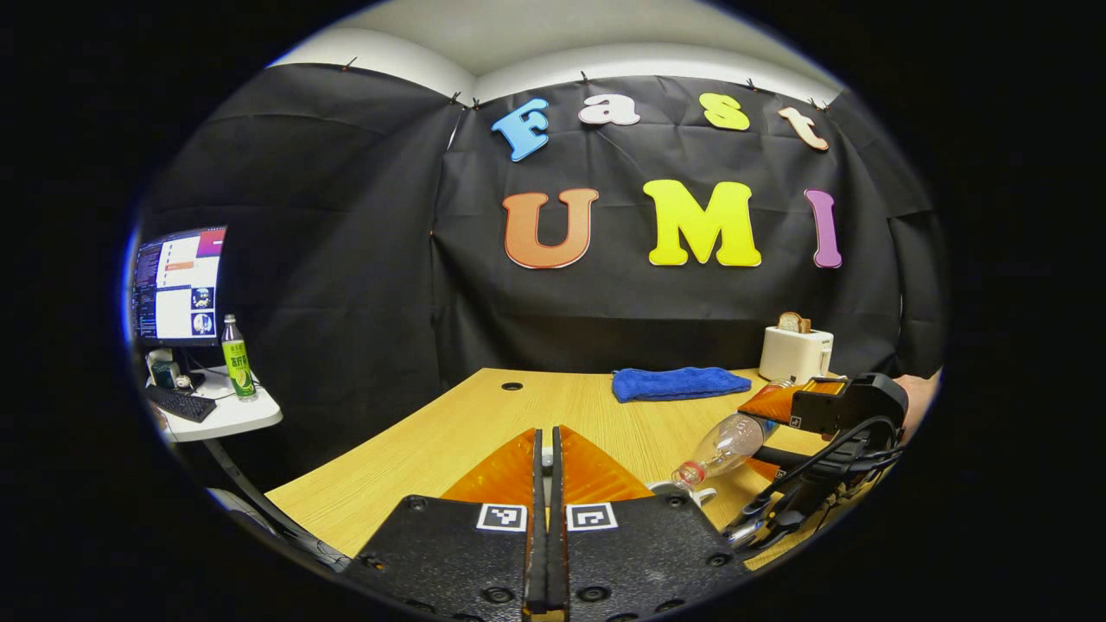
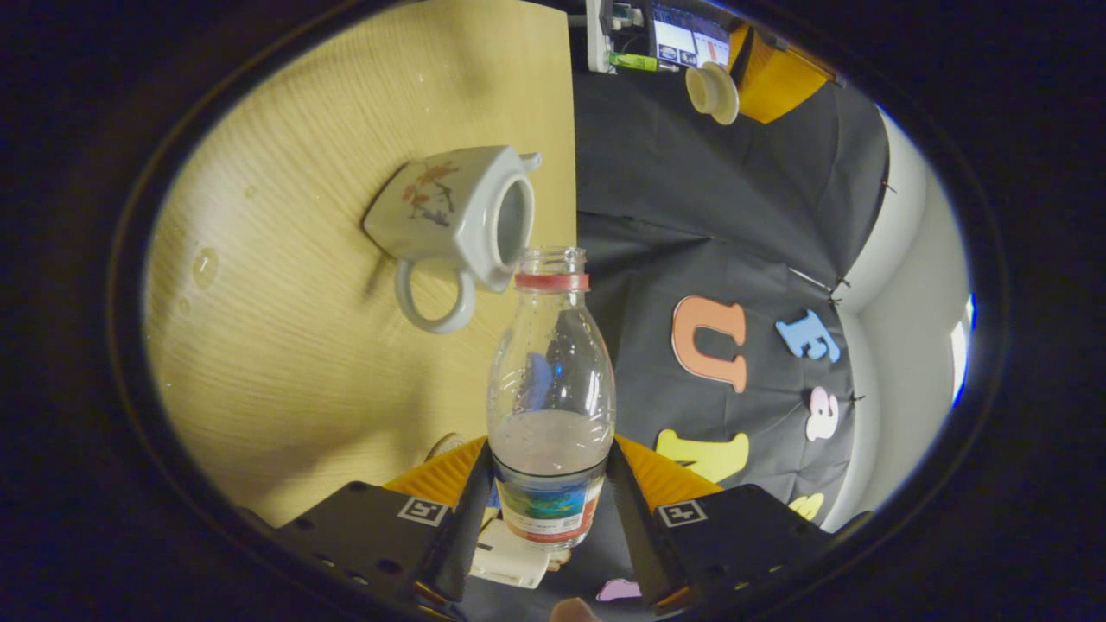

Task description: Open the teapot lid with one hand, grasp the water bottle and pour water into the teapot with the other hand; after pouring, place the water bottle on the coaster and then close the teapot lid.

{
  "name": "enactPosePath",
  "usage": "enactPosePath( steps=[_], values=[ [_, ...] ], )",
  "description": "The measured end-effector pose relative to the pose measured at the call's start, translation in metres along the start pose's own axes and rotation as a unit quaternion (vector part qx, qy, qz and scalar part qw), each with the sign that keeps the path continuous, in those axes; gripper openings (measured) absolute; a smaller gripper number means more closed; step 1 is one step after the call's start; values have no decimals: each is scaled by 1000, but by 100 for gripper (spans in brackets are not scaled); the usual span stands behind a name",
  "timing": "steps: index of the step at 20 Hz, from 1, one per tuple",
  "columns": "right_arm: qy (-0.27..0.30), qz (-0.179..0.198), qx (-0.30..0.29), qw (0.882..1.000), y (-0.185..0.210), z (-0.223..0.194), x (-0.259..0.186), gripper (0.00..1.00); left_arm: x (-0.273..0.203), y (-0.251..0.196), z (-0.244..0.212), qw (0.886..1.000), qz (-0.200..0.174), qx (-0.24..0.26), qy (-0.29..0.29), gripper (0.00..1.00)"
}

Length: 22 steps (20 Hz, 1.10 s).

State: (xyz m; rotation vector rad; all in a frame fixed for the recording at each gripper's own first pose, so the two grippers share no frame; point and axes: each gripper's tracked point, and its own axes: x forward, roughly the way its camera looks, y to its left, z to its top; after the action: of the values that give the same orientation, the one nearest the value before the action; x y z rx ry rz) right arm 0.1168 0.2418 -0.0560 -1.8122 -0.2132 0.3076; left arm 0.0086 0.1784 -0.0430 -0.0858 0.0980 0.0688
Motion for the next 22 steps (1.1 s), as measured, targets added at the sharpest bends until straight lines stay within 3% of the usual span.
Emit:
enactPosePath(
  steps=[22],
  values=[
    [-7,-33,-79,996,-26,3,0,73,-4,1,3,1000,-9,-13,0,3]
  ],
)
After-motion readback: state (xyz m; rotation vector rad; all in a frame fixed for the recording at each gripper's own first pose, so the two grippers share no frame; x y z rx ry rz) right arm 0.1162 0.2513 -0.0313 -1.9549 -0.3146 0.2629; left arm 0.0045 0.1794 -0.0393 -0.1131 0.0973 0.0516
